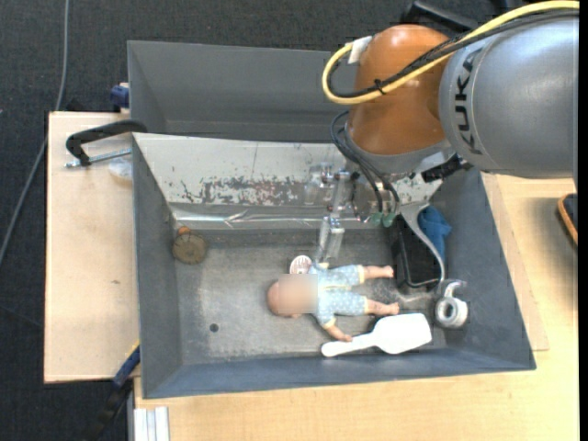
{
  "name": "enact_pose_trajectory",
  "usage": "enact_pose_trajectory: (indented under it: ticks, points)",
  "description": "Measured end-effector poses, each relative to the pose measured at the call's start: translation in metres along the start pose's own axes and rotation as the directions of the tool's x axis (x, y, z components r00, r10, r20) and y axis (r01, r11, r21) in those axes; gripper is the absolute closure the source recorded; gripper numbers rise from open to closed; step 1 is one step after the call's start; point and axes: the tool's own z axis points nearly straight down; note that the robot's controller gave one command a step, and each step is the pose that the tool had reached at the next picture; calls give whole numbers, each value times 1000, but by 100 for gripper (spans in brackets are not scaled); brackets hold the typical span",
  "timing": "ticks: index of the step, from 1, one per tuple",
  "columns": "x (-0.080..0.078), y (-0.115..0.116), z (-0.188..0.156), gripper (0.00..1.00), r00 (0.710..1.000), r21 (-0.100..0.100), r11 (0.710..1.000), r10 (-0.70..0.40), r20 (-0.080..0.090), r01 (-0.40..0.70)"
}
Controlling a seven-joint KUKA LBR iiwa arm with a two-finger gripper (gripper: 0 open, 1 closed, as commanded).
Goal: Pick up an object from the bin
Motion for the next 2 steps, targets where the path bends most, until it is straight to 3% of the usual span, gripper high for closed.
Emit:
enact_pose_trajectory:
  ticks: [1,2]
  points:
    - [-2,0,-5,0,1000,-1,1000,1,9,-1]
    - [6,-9,11,0,998,-1,998,-56,16,56]
